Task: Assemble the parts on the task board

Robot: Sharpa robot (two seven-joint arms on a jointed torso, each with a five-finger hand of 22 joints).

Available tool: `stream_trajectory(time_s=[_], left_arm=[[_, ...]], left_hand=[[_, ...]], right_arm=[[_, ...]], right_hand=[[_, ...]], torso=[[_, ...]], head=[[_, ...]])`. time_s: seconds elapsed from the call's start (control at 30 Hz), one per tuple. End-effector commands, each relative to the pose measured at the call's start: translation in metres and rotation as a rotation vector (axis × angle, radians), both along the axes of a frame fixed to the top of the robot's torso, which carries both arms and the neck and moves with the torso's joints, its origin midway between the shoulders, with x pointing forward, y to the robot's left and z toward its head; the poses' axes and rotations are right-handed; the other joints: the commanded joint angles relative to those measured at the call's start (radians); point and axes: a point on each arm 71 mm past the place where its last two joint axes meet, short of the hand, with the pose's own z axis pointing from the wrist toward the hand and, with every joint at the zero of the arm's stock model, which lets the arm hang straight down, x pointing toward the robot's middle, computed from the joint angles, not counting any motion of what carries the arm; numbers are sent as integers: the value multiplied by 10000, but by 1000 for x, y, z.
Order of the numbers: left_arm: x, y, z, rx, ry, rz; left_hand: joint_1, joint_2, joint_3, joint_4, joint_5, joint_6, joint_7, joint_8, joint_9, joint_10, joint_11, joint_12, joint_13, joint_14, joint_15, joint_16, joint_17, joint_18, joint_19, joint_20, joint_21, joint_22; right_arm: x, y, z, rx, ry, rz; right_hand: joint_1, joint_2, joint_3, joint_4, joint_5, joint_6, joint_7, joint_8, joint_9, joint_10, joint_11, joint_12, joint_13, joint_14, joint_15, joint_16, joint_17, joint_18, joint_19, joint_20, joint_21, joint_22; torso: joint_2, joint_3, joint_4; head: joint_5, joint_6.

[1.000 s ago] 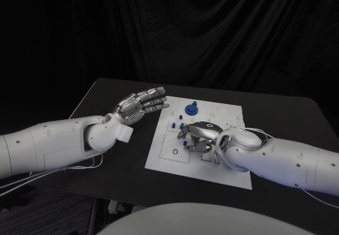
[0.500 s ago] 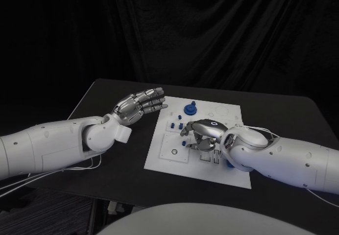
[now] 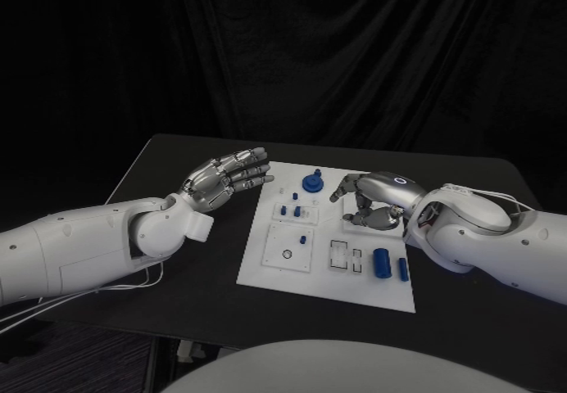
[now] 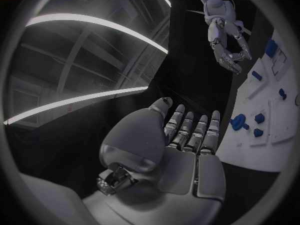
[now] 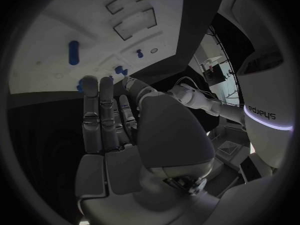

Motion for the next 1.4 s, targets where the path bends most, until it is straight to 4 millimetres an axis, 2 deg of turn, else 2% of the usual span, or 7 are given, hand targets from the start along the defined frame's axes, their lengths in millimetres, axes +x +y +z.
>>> stream_trajectory(time_s=[0.03,0.17,0.47,0.87,1.13,1.3,1.4], left_arm=[[0,-2,1,-126,-100,6],[0,-4,1,-149,-103,-35],[0,-6,0,-248,-143,-95],[-1,-7,0,-297,-118,-164],[-1,-8,-1,-318,-100,-213],[-1,-8,-1,-317,-88,-231],[0,-8,-1,-316,-74,-253]], left_hand=[[-84,-9,89,-14,5,83,118,52,5,48,65,73,22,8,53,73,18,-110,55,-13,40,13],[-84,-9,89,-14,5,83,118,52,5,48,65,73,22,8,53,73,18,-110,55,-13,40,13],[-135,12,182,-18,21,65,130,62,0,58,101,93,22,9,55,92,17,-114,48,-12,36,-26],[-163,1,219,-24,14,85,141,72,3,58,112,101,22,10,61,105,17,-118,40,-10,32,-47],[-179,-13,232,-28,13,85,144,75,3,56,119,103,22,7,63,105,16,-120,42,-10,31,-50],[-179,-13,232,-28,13,85,144,75,3,56,119,103,22,7,63,105,16,-120,42,-10,31,-50],[-179,-13,232,-28,13,85,144,75,3,56,119,103,22,7,63,105,16,-120,42,-10,31,-50]], right_arm=[[3,-16,-3,-470,61,-662],[4,-39,-12,-874,386,-1225],[12,-63,-28,-1159,679,-1878],[21,-64,-48,-1316,975,-1906],[23,-59,-50,-1114,955,-1817],[24,-56,-50,-1000,914,-1763],[25,-54,-51,-960,927,-1745]], right_hand=[[-116,-36,-130,58,-197,-177,-169,-315,-156,-348,40,-334,-247,32,-79,-46,-30,-10,4,-87,-99,179],[-298,-48,-440,350,-680,-273,-334,-645,-385,-609,9,-651,-566,118,-117,-48,-49,-31,112,-122,-123,184],[-364,-98,-756,711,-868,-624,-486,-995,-643,-533,25,-763,-712,141,-96,-64,-65,-25,170,-106,-340,138],[-35,60,-868,770,-692,458,-150,-885,-628,1388,-85,162,-517,236,59,8,-49,-91,496,16,-133,266],[-59,71,-887,823,-675,478,-49,-986,-655,1971,-148,277,-516,317,16,20,-54,-105,640,-12,-6,332],[-176,84,-865,1013,-659,492,432,-1079,-676,2777,-277,174,-566,447,-87,21,-61,-138,825,-102,180,400],[-206,67,-828,1098,-651,605,518,-1061,-663,3071,-263,20,-611,506,-88,14,-63,-161,903,-119,260,427]], torso=[[1,-27,9],[2,-28,21],[44,14,27],[58,42,-30],[49,38,31],[44,19,29],[44,18,15]], head=[[-79,-2],[-118,-2],[-232,-2],[-62,-2],[-172,-2],[-182,-2],[-178,-2]])
